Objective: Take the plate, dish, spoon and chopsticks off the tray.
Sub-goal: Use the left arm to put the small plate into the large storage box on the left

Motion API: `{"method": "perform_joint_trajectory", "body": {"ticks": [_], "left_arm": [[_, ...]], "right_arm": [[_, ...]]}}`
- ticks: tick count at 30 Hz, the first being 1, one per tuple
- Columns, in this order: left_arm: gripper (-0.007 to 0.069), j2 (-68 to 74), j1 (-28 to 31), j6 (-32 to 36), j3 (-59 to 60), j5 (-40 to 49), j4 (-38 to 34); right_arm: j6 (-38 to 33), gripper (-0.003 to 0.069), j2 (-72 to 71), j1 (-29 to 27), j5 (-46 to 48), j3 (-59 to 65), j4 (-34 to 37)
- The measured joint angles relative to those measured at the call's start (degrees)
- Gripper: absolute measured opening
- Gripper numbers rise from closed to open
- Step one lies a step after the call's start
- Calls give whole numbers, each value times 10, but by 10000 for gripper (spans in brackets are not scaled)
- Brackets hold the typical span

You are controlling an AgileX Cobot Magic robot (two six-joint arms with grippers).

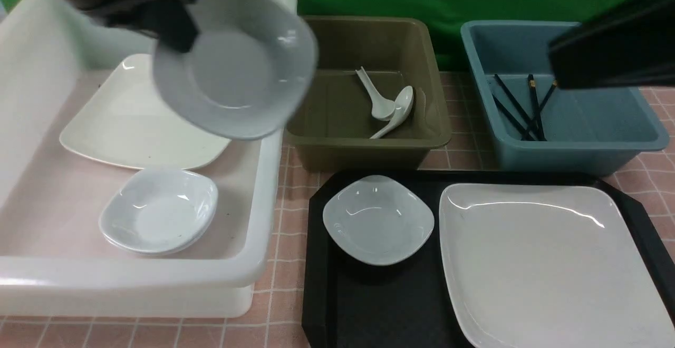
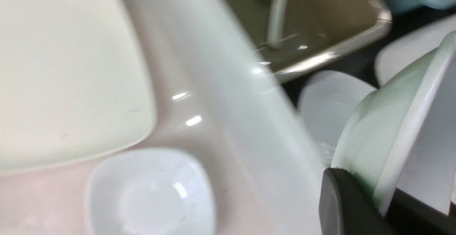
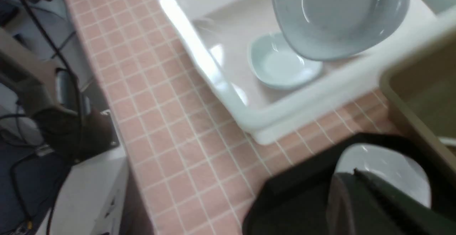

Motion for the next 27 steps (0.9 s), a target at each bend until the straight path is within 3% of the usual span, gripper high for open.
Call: {"method": "perform_joint_trajectory", "body": {"ticks": [4, 6, 11, 17, 21, 27], "left_arm": [[8, 1, 94, 42, 89, -22, -20], [8, 11, 133, 71, 163, -77, -36], [8, 52, 146, 159, 224, -159, -48], [15, 112, 146, 190, 228, -203, -78], [76, 131, 146, 199, 228, -218, -67], [370, 123, 146, 193, 212, -217, -40]], "right_arm": [[25, 30, 67, 66, 0, -73, -33], [37, 30, 117, 108, 0, -124, -56], [41, 30, 183, 147, 0, -172, -62], [41, 30, 211, 158, 1, -176, -64], [41, 30, 212, 158, 3, -176, -65], [87, 30, 208, 158, 3, -176, -115]]}}
